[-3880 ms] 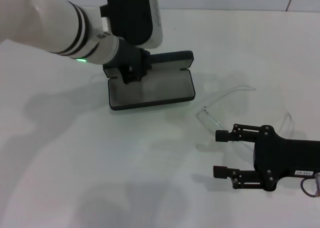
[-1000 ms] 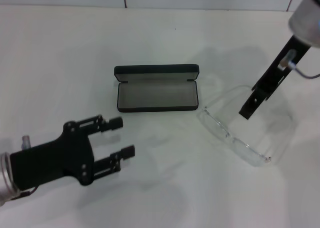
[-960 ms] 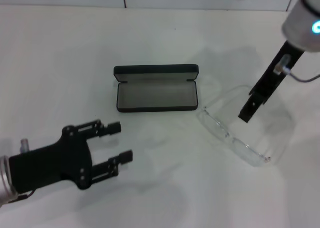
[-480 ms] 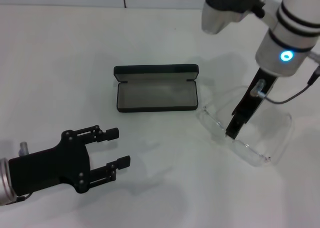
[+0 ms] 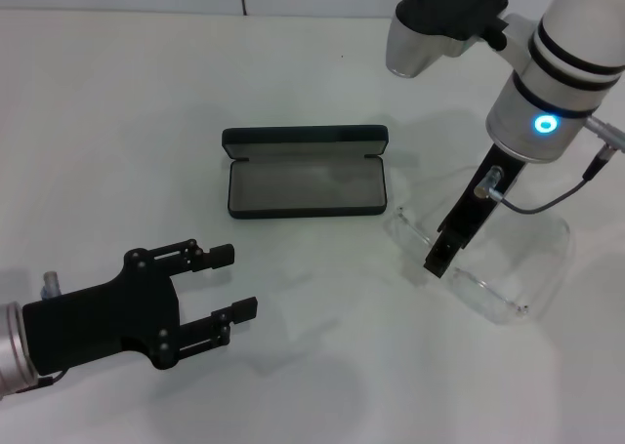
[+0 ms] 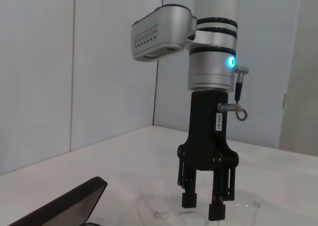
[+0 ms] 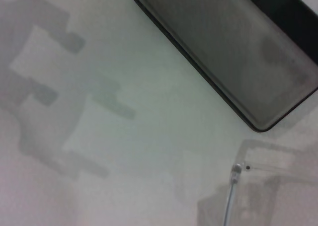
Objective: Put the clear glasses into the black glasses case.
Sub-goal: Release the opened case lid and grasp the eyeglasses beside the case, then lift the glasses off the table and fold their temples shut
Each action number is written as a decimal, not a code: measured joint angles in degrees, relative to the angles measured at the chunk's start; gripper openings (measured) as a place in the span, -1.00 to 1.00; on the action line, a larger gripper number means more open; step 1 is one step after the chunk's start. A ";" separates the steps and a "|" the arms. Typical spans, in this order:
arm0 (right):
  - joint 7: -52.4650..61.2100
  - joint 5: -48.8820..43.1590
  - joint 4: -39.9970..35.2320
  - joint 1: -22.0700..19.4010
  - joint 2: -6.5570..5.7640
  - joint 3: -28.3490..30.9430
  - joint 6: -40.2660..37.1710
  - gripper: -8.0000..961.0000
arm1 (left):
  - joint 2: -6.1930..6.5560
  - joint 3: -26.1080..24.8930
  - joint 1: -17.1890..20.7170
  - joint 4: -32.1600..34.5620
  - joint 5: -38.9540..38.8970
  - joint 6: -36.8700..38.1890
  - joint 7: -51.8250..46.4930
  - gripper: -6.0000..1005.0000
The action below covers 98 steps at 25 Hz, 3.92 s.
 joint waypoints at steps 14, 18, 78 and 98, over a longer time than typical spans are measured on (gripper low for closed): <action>0.05 1.02 0.85 -0.75 0.00 -0.84 1.53 0.32 | 0.00 0.00 -0.01 -0.14 0.00 -0.21 0.05 0.22; 0.04 1.04 1.39 -0.83 0.00 -0.90 2.27 0.32 | -0.07 0.27 -0.04 -0.16 -0.02 -1.05 0.05 0.22; -57.32 44.11 -18.82 -34.23 -0.47 22.07 -3.76 -0.86 | -0.04 0.42 -7.16 2.88 -13.88 5.63 -5.98 0.01; -92.39 51.90 -1.90 -35.64 -0.30 13.42 -6.64 -0.86 | -0.25 12.42 -15.61 11.04 -21.75 0.56 -10.29 -0.87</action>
